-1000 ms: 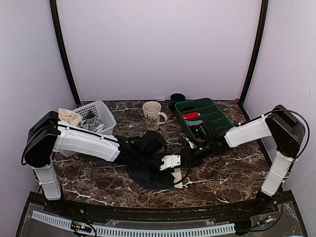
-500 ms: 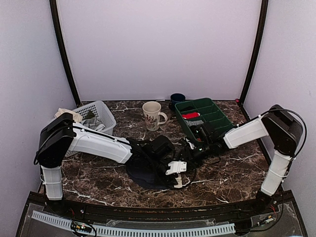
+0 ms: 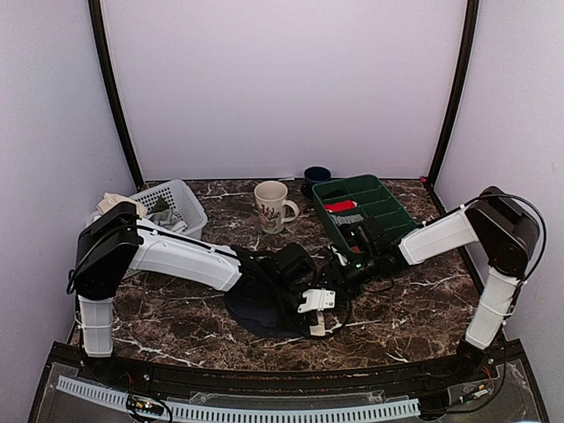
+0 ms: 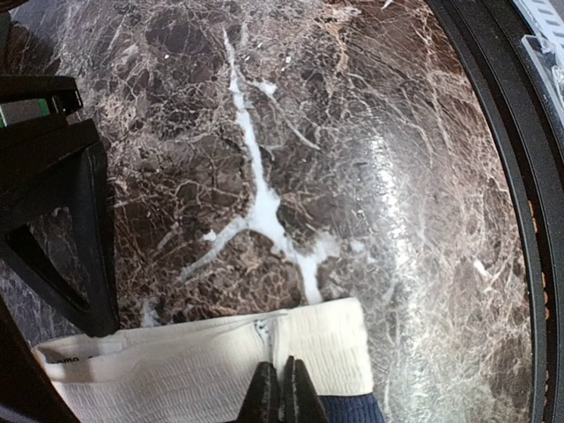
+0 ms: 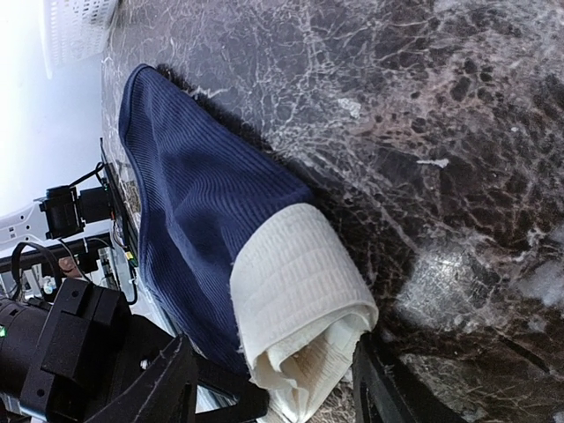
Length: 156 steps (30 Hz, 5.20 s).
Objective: Roll the underwear
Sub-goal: Smooth out the underwear at the center of the board.
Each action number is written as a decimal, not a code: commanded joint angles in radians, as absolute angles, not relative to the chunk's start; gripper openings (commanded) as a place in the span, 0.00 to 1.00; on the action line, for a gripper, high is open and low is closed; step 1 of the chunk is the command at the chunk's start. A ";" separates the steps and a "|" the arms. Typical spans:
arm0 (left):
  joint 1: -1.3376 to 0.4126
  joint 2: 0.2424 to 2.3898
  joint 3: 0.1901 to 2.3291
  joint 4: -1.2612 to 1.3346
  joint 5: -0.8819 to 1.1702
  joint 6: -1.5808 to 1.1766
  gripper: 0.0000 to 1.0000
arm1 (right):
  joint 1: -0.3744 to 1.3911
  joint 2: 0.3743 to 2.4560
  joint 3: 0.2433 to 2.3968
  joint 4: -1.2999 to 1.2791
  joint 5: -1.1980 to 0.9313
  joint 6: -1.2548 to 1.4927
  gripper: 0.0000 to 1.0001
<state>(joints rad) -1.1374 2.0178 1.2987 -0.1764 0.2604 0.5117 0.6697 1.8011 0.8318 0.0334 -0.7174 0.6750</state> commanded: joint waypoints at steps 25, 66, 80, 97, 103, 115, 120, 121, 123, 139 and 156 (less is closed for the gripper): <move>-1.149 1.952 1.239 -0.093 0.357 0.416 0.00 | 0.657 1.860 0.837 -0.003 -0.663 0.673 0.61; -1.150 2.038 1.183 -0.139 0.450 0.398 0.16 | 0.588 1.640 0.970 -0.345 -0.688 0.516 0.56; -1.150 2.051 1.200 -0.145 0.442 0.401 0.18 | 0.723 1.731 1.006 -0.172 -0.770 0.626 0.33; -1.114 1.761 1.124 -0.210 0.294 0.314 0.35 | 0.710 1.946 0.952 -0.278 -0.605 0.441 0.14; -1.022 1.653 0.940 -0.131 0.309 0.178 0.33 | 0.709 1.939 0.935 -0.251 -0.600 0.453 0.13; -0.930 1.805 0.946 -0.238 0.174 0.183 0.23 | 0.707 1.949 0.962 -0.229 -0.584 0.484 0.14; -0.905 1.738 0.961 -0.263 0.230 0.254 0.27 | 0.697 1.885 1.003 -0.249 -0.589 0.472 0.22; -0.905 1.710 0.958 -0.260 0.257 0.257 0.28 | 0.696 1.866 1.017 -0.261 -0.593 0.464 0.24; -0.906 1.647 0.943 -0.255 0.302 0.259 0.30 | 0.696 1.816 1.039 -0.285 -0.607 0.456 0.27; -1.110 1.649 1.017 -0.197 0.272 0.335 0.25 | 0.721 1.602 0.820 -0.293 -0.690 0.568 0.21; -1.147 1.899 1.185 -0.128 0.335 0.366 0.30 | 0.766 1.692 0.699 -0.102 -0.708 0.646 0.10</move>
